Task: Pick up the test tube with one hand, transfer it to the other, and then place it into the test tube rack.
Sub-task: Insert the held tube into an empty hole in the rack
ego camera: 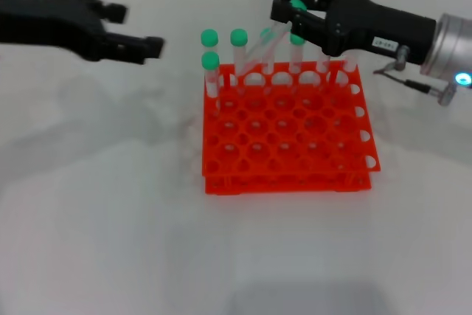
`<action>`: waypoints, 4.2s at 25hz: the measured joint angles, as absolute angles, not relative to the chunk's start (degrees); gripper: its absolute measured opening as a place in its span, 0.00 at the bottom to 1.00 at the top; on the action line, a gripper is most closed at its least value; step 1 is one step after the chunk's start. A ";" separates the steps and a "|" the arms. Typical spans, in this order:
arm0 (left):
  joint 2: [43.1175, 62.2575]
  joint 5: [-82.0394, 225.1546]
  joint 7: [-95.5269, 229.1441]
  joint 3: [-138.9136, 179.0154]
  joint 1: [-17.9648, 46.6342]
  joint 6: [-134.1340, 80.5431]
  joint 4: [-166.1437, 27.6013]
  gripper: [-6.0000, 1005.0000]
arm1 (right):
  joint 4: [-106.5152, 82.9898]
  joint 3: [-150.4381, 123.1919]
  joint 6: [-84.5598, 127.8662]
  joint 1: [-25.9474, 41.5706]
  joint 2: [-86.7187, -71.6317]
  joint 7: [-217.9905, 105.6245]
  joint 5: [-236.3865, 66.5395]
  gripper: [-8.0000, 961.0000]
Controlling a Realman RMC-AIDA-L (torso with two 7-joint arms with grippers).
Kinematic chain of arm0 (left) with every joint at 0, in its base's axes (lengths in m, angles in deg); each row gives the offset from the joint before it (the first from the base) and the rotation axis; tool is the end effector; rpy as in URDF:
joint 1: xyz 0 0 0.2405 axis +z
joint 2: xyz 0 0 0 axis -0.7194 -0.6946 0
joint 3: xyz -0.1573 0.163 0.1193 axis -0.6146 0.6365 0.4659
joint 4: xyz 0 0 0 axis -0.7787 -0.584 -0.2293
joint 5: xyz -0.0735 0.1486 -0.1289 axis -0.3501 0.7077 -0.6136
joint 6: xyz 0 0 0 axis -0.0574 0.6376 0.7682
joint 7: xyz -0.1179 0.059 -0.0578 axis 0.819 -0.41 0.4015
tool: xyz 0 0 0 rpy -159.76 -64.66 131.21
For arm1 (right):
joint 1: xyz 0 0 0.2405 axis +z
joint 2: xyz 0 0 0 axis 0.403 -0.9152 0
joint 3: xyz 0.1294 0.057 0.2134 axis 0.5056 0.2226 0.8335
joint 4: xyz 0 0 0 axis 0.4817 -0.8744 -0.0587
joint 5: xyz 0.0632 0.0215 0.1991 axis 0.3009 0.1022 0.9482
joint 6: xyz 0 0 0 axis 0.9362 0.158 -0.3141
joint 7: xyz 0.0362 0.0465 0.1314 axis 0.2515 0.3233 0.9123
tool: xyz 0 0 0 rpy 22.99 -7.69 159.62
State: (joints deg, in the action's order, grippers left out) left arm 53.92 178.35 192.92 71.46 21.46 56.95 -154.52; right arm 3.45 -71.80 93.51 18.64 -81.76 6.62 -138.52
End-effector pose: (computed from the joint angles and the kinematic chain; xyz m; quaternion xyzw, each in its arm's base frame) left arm -0.1781 0.3432 0.0981 -0.9385 -0.2563 -0.1087 0.2044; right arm 0.1725 0.3856 -0.0182 -0.8881 0.1443 0.4102 0.1491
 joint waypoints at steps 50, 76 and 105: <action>57.10 157.32 155.29 67.79 48.34 54.23 -140.28 0.89 | 24.13 -78.69 79.62 28.34 -81.25 36.42 -168.49 0.28; 56.95 157.47 154.37 67.66 47.72 53.56 -140.19 0.89 | 23.38 -80.94 75.79 28.68 -82.22 36.54 -168.44 0.28; 56.95 158.11 153.67 67.66 46.51 53.47 -139.29 0.89 | 21.13 -85.57 71.62 28.98 -82.66 36.34 -167.50 0.30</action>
State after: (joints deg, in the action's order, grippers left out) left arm 56.95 158.11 153.67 67.66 46.51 53.47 -139.29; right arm 21.13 -85.57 71.62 28.98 -82.66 36.34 -167.50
